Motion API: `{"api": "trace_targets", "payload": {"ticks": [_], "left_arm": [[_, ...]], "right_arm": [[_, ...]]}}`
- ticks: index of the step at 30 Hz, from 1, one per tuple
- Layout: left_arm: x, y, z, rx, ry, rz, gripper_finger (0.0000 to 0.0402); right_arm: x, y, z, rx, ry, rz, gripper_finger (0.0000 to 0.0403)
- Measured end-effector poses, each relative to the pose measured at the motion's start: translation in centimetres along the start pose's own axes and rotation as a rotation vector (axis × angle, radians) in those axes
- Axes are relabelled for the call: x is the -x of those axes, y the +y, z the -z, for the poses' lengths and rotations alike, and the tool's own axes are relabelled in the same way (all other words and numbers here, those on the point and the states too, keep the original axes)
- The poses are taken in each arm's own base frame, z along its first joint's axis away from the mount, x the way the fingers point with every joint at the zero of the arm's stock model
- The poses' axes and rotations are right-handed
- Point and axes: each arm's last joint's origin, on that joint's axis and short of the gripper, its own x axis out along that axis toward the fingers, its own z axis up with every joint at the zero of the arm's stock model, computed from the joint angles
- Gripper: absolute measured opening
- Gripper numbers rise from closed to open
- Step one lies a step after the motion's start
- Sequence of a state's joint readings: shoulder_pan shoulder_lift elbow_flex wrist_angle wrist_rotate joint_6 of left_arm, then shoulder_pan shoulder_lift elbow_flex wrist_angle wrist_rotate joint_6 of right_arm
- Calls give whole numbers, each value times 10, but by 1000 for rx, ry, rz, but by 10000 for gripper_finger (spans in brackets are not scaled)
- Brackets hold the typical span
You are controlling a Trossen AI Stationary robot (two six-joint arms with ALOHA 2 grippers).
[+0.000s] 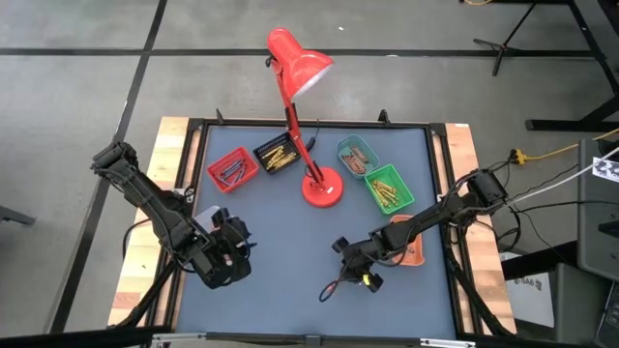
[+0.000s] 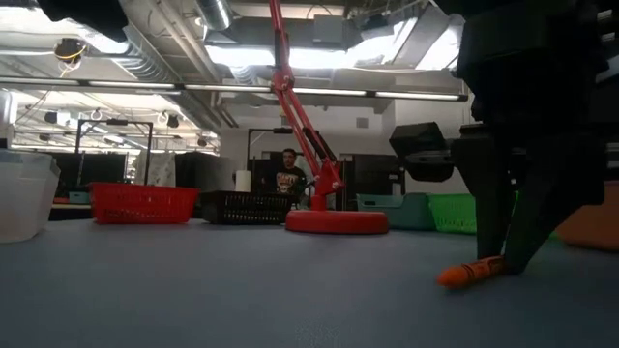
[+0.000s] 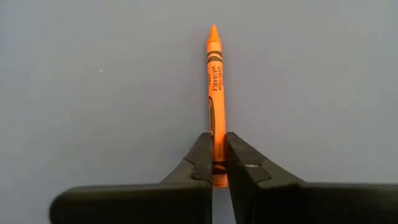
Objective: Sort crayons
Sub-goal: Put the orange crayon into the bottom left transparent bin
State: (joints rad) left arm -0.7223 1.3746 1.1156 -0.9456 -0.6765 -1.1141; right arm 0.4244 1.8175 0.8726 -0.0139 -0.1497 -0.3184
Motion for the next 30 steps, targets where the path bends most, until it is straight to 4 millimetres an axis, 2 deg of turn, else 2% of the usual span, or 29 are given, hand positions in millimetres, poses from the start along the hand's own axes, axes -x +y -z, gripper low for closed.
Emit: {"api": "trace_targets", "payload": {"ticks": [13,23,30], "left_arm": [[0,-2,-1,18,-10,21,128],[-1,-7,-3,-20,-48,41,128],[-17,-21,1,-175,-96,1,128]], "right_arm": [[-2,-4,-5,1,-55,71,24],[1,-15,-10,-10,-42,399,25],[6,-22,-19,27,-90,572,25]]}}
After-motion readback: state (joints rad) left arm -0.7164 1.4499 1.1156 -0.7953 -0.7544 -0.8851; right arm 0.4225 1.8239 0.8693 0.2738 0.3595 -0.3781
